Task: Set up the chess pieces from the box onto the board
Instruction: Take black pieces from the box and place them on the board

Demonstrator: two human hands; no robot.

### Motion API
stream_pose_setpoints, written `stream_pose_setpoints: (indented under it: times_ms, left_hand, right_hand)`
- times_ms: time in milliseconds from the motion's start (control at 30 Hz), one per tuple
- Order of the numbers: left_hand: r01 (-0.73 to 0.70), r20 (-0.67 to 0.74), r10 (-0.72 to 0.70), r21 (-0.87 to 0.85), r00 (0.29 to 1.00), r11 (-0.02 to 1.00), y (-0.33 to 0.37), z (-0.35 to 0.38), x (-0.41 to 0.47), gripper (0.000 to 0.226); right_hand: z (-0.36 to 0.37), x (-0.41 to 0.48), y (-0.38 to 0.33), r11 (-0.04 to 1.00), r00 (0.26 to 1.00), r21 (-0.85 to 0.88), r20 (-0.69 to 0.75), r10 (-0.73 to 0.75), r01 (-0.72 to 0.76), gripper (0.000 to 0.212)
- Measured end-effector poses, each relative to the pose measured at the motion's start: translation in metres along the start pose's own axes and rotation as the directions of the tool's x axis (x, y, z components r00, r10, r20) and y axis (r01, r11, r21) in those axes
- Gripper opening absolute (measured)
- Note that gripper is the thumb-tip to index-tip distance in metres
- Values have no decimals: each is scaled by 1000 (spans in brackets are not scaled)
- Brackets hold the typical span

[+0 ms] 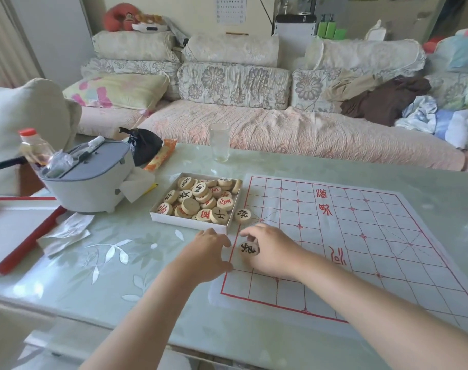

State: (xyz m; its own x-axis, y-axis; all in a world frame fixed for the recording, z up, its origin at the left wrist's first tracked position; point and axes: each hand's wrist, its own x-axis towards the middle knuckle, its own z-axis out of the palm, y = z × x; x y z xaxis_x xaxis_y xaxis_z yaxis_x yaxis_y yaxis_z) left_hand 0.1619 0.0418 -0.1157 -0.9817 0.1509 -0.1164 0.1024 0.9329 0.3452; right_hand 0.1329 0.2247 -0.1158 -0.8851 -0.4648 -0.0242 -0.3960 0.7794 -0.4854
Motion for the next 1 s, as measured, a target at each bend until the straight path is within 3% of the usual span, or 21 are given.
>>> stream_pose_setpoints:
  times_ms: [200, 300, 367, 467, 533, 600, 733, 900, 1000]
  left_hand:
    - [54, 53, -55, 24, 997, 998, -6, -4, 6, 72]
    - [48, 52, -49, 13, 997, 999, -13, -10, 9, 62]
    - [53, -18, -53, -25, 998, 998, -20, -18, 14, 46]
    - [61, -224, -85, -113, 971, 992, -28, -32, 22, 20]
    - [54, -356, -99, -134, 929, 990, -33, -39, 28, 16]
    - [48, -408, -104, -146, 907, 988, -39, -40, 35, 22]
    - [6, -352, -41, -101, 935, 995, -50, -31, 49, 32]
    - [-13, -336, -25, -108, 941, 994, -57, -26, 54, 30]
    - [-8, -346, -50, -162, 937, 987, -55, -29, 53, 27]
  right_hand:
    - [13, 13, -13, 997, 998, 34, -28, -63, 64, 60]
    - [13, 14, -12, 998, 998, 26, -26, -65, 66, 66]
    - [8, 17, -12, 997, 995, 32, -71, -71, 74, 63]
    - [-5, 34, -12, 992, 978, 121, -208, -17, 43, 38]
    - [-11, 49, -14, 995, 971, 99, -239, -5, 29, 28]
    - [-15, 65, -20, 999, 980, 48, -199, 3, 7, 29]
    - [-14, 91, -33, 993, 995, -85, -71, 72, -78, 46]
    - [-9, 108, -43, 984, 998, -173, 41, 57, -49, 32]
    - [-11, 105, -47, 986, 1000, -162, 0, 26, -25, 29]
